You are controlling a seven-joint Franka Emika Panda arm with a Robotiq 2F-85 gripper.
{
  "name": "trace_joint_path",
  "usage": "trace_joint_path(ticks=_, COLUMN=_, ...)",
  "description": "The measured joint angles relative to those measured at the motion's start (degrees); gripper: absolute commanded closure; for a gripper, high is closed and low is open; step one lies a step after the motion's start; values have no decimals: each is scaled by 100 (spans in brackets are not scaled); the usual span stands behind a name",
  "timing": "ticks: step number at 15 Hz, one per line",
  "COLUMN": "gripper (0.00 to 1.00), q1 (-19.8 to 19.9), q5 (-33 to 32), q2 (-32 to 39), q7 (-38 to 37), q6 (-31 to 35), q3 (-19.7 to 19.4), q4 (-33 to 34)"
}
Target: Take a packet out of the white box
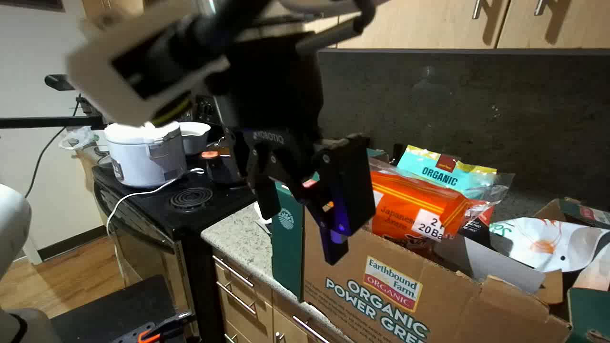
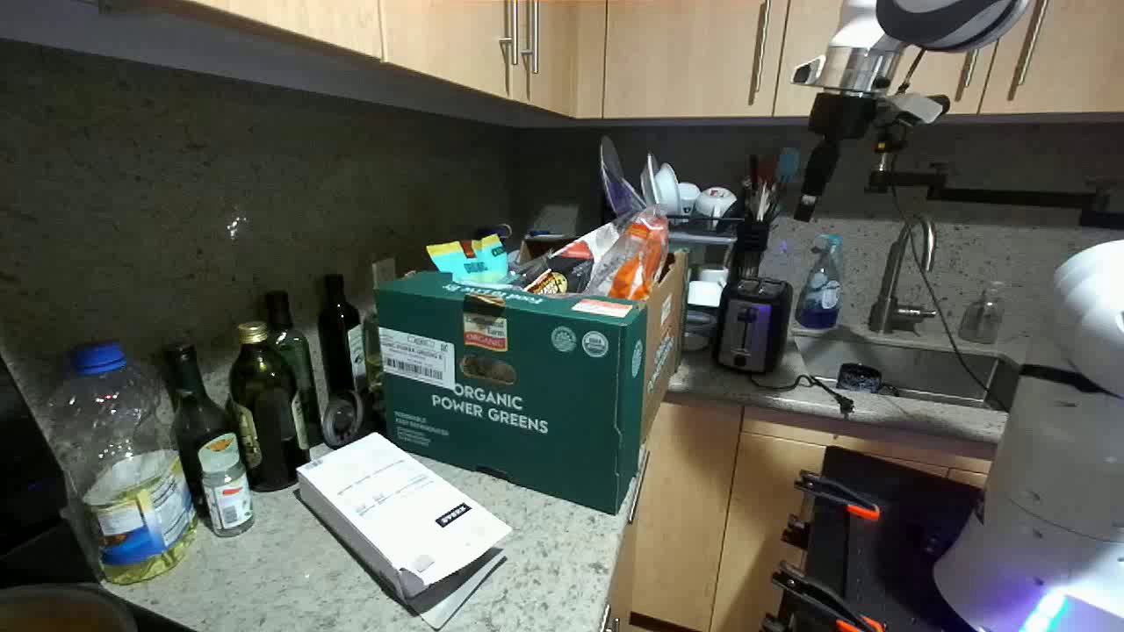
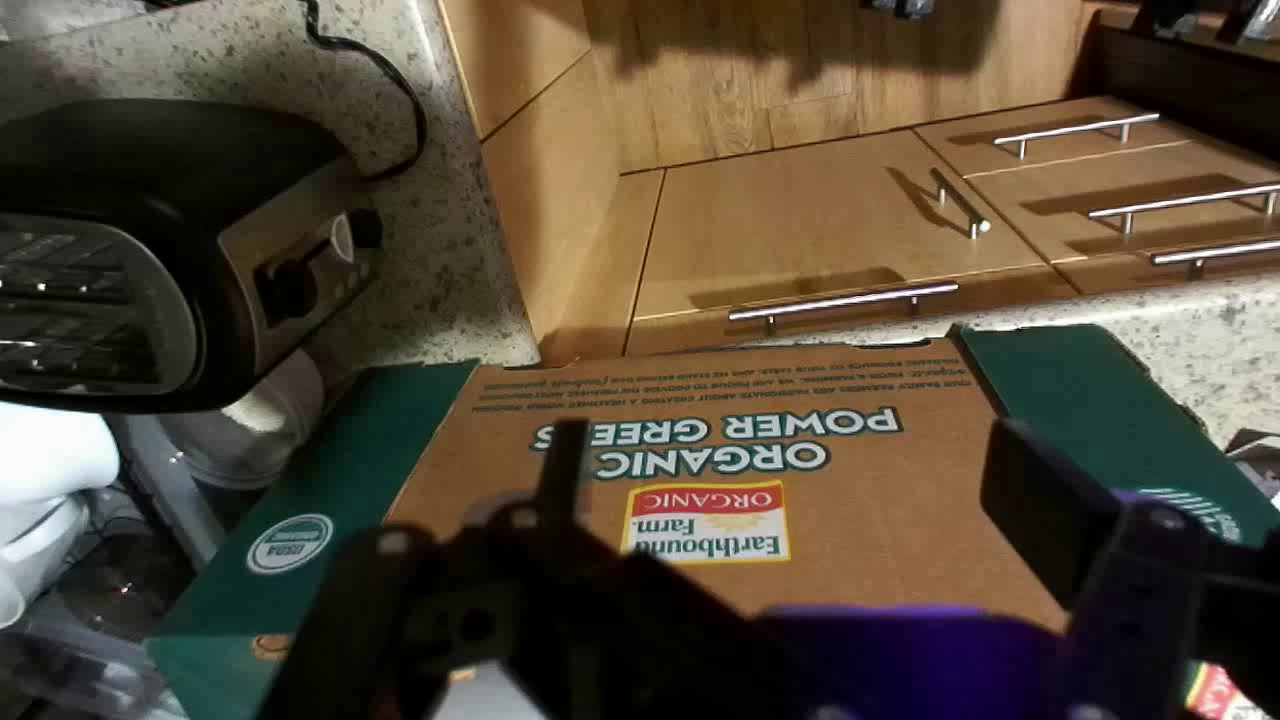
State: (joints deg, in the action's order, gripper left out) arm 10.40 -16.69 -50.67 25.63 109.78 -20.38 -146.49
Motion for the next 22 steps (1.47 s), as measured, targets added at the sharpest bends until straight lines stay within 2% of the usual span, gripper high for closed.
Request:
trace_joint_path(ticks=5, gripper=0, q1=-173, q5=15, q2=2, q7=1, q6=0, q3=43, q4=-7)
trace_joint_path(ticks=17, gripper=0, q1=-1797, q5=233, q2=11, q7=118, q6=-7, q3=1163, q4=-143)
trace_joint_path(ticks=22, gripper=0, q1=-2451, q5=368, q2=248, q7=313, q6=-7, q3=1528, q4=-151)
